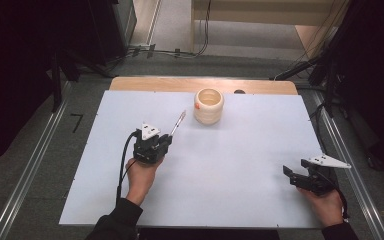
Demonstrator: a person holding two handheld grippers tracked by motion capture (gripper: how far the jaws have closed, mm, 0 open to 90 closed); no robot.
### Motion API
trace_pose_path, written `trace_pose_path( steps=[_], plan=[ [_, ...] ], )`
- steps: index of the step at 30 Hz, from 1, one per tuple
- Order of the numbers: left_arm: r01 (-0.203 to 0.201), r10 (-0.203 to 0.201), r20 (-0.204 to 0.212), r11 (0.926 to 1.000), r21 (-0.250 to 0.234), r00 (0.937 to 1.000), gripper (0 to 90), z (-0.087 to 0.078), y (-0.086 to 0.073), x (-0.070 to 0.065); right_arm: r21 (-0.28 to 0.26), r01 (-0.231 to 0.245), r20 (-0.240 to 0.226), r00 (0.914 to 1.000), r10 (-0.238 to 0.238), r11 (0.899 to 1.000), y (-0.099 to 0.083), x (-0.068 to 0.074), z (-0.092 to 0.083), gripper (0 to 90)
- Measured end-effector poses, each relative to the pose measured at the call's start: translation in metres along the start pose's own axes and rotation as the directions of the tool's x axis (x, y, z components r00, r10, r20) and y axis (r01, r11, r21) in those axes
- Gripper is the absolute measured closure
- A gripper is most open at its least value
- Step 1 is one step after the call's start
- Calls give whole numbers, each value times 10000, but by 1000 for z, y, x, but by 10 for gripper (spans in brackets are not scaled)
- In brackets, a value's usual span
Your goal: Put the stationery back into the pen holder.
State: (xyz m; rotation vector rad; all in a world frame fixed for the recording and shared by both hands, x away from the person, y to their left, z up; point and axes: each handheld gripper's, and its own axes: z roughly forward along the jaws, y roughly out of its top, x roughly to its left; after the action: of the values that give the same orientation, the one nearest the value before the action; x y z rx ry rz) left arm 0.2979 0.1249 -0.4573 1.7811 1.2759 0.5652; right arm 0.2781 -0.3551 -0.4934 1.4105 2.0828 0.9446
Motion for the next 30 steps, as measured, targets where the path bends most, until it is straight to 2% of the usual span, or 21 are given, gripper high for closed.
trace_pose_path(
  steps=[7, 15, 22, 30],
  plan=[
    [-30, 31, 75, 10000, -65, 10000, 814, 4, 4, -3, 12, 18, -21, 10000, -17, 10000, 0, 0, 1, 244],
    [-208, 209, 75, 9996, -191, 9998, 814, 9, 14, -8, 25, 35, -44, 10000, -35, 10000, 0, 1, 1, 244],
    [-195, 200, 154, 9993, -313, 9997, 814, 17, 22, -12, 60, 6, -69, 10000, -6, 10000, 0, 0, 1, 244],
    [-334, 337, 84, 9989, -336, 9994, 814, 22, 29, -14, 93, 9, -93, 10000, -8, 10000, -1, 0, 1, 244]
  ],
)
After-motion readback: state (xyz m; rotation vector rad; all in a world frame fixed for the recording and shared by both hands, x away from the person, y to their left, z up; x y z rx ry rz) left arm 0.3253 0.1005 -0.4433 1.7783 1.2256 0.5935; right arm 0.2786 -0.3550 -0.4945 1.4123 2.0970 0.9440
